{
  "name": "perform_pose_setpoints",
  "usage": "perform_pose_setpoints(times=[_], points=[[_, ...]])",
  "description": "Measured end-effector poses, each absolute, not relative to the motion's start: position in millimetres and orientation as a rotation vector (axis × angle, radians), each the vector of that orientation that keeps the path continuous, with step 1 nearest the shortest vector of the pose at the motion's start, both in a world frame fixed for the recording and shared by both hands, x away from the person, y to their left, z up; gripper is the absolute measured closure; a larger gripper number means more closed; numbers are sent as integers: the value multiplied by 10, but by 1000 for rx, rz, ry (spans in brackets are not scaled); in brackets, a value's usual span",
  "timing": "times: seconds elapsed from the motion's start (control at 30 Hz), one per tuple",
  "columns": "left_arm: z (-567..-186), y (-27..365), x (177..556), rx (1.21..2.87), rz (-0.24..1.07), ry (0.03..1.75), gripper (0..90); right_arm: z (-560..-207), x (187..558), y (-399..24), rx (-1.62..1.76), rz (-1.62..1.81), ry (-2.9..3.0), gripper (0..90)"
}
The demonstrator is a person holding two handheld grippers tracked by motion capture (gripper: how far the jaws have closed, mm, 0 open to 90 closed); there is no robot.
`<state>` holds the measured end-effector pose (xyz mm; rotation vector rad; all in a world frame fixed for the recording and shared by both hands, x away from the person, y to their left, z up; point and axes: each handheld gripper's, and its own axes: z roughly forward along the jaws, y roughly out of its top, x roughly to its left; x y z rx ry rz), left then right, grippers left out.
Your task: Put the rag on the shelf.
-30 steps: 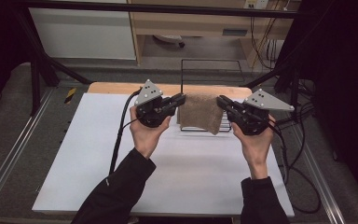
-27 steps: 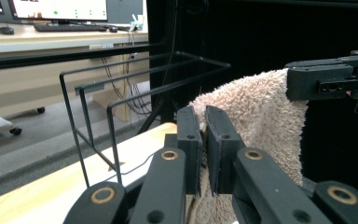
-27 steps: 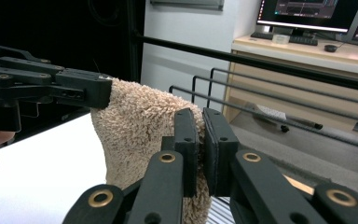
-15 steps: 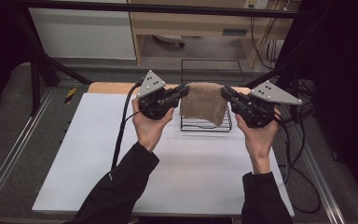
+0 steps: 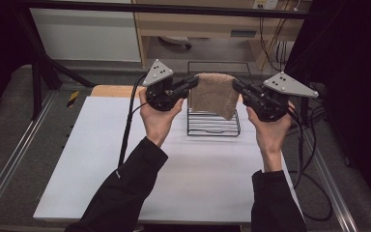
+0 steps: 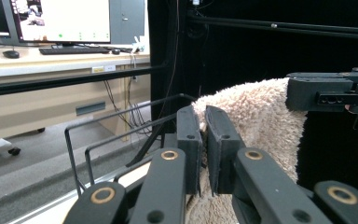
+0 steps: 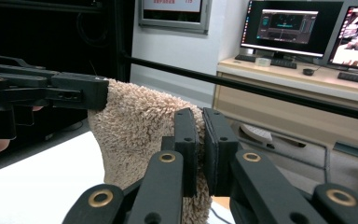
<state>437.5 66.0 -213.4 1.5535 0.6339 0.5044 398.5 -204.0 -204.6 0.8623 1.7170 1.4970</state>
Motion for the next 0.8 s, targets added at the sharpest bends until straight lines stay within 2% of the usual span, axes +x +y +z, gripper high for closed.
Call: perform_pose_setpoints(times=[0.8], points=[[-1734, 493, 4626, 1534, 543, 605, 846, -1632, 4258, -2155, 850, 1484, 1648, 852]])
